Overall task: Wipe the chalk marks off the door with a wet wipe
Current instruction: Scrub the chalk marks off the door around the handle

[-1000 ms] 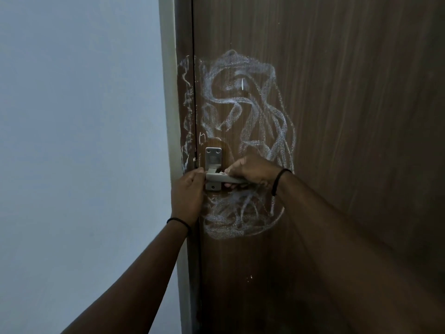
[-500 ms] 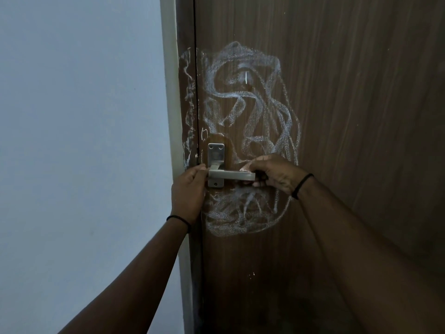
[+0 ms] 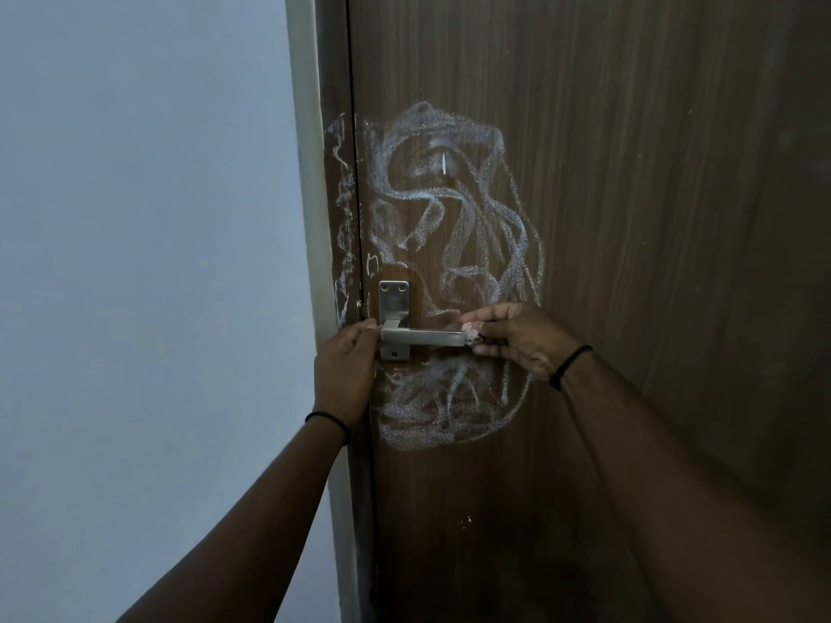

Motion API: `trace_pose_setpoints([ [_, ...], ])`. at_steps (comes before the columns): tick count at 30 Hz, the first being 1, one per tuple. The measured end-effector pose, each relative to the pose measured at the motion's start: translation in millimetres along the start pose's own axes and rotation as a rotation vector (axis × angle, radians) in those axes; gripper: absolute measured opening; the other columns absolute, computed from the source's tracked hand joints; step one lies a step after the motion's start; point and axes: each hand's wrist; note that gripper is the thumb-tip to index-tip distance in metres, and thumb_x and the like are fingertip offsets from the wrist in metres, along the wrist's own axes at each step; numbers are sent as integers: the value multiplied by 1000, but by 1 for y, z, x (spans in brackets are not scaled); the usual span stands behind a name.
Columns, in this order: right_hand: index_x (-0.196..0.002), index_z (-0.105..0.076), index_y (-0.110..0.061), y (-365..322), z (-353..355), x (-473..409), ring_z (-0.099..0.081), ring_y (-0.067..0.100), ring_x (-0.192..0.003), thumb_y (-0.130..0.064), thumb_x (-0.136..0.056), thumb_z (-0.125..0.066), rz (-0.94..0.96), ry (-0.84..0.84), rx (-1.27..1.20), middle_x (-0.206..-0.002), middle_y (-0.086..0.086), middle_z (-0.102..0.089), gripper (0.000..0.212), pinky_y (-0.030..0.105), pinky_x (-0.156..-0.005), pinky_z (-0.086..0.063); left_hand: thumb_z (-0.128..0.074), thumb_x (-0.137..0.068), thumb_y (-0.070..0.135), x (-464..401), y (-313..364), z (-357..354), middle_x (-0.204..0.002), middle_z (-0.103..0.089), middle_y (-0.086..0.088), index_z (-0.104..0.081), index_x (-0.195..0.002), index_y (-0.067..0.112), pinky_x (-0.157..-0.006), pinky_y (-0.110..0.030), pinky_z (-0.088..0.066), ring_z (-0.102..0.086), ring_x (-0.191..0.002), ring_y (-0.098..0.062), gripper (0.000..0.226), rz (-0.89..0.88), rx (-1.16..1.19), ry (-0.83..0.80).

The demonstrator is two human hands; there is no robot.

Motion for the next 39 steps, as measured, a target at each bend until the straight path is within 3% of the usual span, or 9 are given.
trace_pose_setpoints([
  [8,-104,-66,6,15,-9,14,-70,17,-86,12,-92,-52,58,113,-253,-99,14,-71,19,23,-75,-60,-50,-100,30,2,1,-3,-99,-71,-2,-70,-102,29,-95,-49,-52,-66,-98,-22,20,-2,-23,0],
  [14,-109,-66,4,23,-26,22,-70,20,-99,11,-95,-49,73,-6,-309,-113,14,-70,23,21,-79,-59,-49,-100,30,4,-1,-1,-100,-72,-2,-71,-104,24,-95,-48,-53,-66,-98,-21,23,-12,-34,-12],
  [17,-116,-63,6,27,-22,23,-72,20,-92,13,-91,-53,98,-15,-298,-112,18,-70,28,21,-80,-59,-50,-100,31,3,-1,0,-104,-72,0,-71,-107,24,-97,-46,-52,-66,-101,-18,24,9,-19,-9],
  [20,-115,-62,10,30,-25,19,-71,13,-77,12,-90,-56,146,90,-254,-101,18,-71,26,16,-72,-58,-51,-99,32,2,-1,1,-106,-72,2,-71,-108,28,-98,-44,-51,-65,-103,-17,22,26,-15,-3],
  [23,-110,-66,8,33,-31,16,-68,13,-77,9,-90,-59,213,191,-255,-95,15,-72,21,14,-68,-57,-52,-98,31,1,-3,1,-108,-71,2,-70,-113,27,-100,-44,-50,-65,-105,-17,23,28,-5,0],
  [28,-110,-67,5,45,-28,25,-68,11,-72,8,-89,-61,203,201,-189,-94,17,-73,23,15,-67,-57,-52,-99,31,1,-5,0,-101,-71,7,-66,-100,40,-97,-42,-52,-66,-101,-16,17,13,-6,-4],
  [31,-112,-65,8,41,-30,27,-68,16,-78,9,-89,-60,158,192,-162,-103,23,-71,23,15,-66,-57,-51,-99,30,1,-7,-1,-105,-71,3,-68,-108,32,-98,-42,-52,-66,-103,-16,19,13,8,1],
  [35,-105,-70,2,29,-44,20,-67,15,-84,8,-92,-57,252,310,-113,-102,16,-72,19,16,-68,-57,-52,-99,29,1,-7,-2,-108,-71,-1,-70,-115,22,-98,-44,-52,-66,-104,-18,25,19,12,5],
  [39,-101,-71,1,44,-44,27,-66,12,-69,7,-91,-60,252,353,-107,-89,14,-74,16,16,-64,-57,-53,-99,29,2,-9,0,-109,-71,-1,-70,-114,24,-98,-45,-52,-66,-105,-18,23,13,9,5],
])
Point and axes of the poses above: each hand's wrist, its own x-axis away from the middle knuckle, its own z-axis out of the back of the hand, y = z × x
